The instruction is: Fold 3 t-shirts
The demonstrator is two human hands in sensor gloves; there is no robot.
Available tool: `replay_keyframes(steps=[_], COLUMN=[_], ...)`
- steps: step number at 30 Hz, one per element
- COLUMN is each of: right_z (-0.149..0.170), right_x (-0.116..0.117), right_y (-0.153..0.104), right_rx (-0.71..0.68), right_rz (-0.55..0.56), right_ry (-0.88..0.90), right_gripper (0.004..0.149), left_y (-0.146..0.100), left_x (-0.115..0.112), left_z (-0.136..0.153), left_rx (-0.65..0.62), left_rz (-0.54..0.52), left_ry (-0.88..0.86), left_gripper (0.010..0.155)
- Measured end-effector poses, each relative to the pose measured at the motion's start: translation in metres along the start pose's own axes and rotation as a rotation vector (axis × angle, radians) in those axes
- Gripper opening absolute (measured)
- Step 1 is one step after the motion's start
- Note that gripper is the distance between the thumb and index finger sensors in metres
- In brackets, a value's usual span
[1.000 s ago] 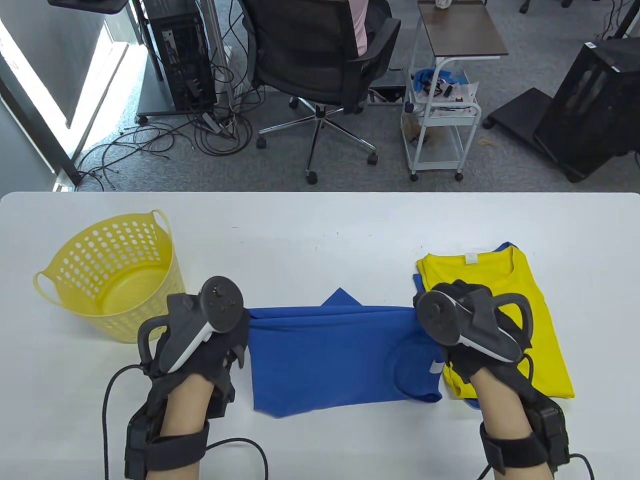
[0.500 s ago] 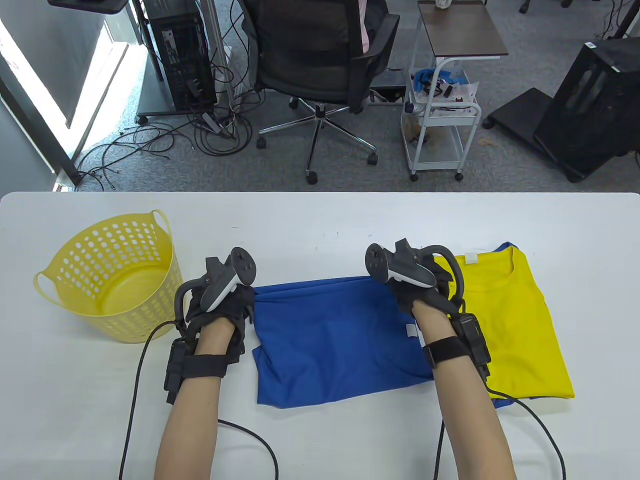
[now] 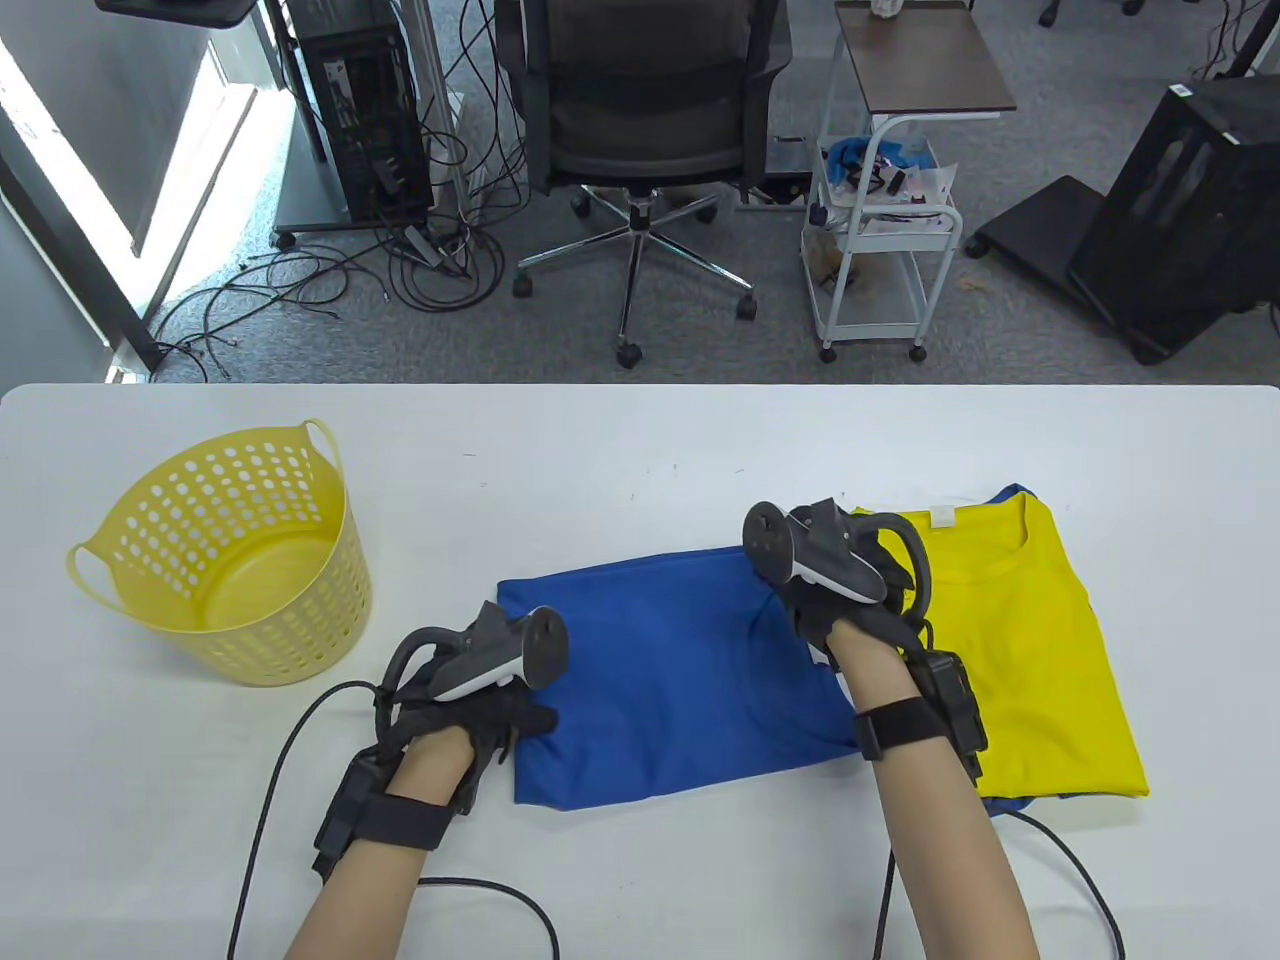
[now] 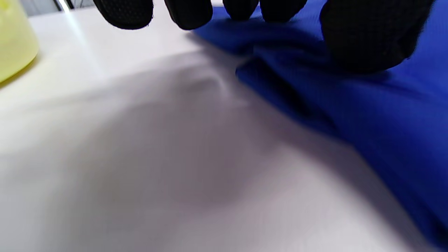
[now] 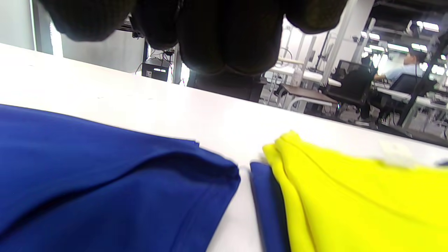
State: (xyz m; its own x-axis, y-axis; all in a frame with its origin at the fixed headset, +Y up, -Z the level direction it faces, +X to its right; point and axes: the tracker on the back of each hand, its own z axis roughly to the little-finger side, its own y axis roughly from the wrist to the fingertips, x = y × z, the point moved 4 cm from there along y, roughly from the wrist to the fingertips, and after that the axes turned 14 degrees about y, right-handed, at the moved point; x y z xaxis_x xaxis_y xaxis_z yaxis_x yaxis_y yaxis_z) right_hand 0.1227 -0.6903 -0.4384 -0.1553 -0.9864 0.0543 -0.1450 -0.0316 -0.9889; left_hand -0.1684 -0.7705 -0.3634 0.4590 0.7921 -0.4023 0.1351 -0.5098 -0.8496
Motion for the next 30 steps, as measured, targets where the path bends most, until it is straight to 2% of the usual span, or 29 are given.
replay_keyframes(steps=[5, 8, 11, 15, 17, 19, 21, 22, 24, 26, 30], right_z=[0.001, -0.009, -0.028, -0.054, -0.056, -0.054, -0.055, -0.056, -0.058, -0.059, -0.058], right_x=[0.009, 0.020, 0.038, 0.072, 0.090, 0.106, 0.112, 0.116, 0.114, 0.114, 0.113], right_y=[-0.034, -0.051, -0.064, -0.070, -0.066, -0.060, -0.057, -0.056, -0.054, -0.051, -0.051], right_rx=[-0.007, -0.021, -0.059, -0.076, -0.037, 0.019, 0.036, 0.032, 0.013, 0.010, -0.014], right_rz=[-0.016, -0.032, -0.069, -0.215, -0.307, -0.354, -0.322, -0.325, -0.325, -0.373, -0.466], right_ry=[0.067, 0.075, 0.087, 0.130, 0.153, 0.185, 0.157, 0.129, 0.126, 0.161, 0.146], right_gripper=[0.058, 0.058, 0.060, 0.071, 0.078, 0.084, 0.084, 0.084, 0.082, 0.080, 0.079], left_y=[-0.010, -0.015, -0.020, -0.027, -0.031, -0.036, -0.040, -0.042, -0.046, -0.047, -0.043], left_x=[-0.024, -0.034, -0.040, -0.039, -0.036, -0.032, -0.026, -0.021, -0.016, -0.018, -0.031], left_z=[0.013, 0.016, 0.012, 0.000, -0.006, -0.005, 0.005, 0.014, 0.028, 0.039, 0.048], left_rx=[0.029, 0.047, 0.052, 0.022, -0.016, -0.036, 0.003, 0.038, 0.094, 0.125, 0.148], left_rz=[0.057, 0.044, 0.070, 0.090, 0.064, 0.019, -0.089, -0.184, -0.284, -0.287, -0.227], left_ry=[-0.076, -0.147, -0.143, -0.102, -0.091, -0.088, -0.106, -0.126, -0.161, -0.190, -0.228], left_gripper=[0.083, 0.080, 0.080, 0.083, 0.085, 0.084, 0.079, 0.076, 0.072, 0.071, 0.070])
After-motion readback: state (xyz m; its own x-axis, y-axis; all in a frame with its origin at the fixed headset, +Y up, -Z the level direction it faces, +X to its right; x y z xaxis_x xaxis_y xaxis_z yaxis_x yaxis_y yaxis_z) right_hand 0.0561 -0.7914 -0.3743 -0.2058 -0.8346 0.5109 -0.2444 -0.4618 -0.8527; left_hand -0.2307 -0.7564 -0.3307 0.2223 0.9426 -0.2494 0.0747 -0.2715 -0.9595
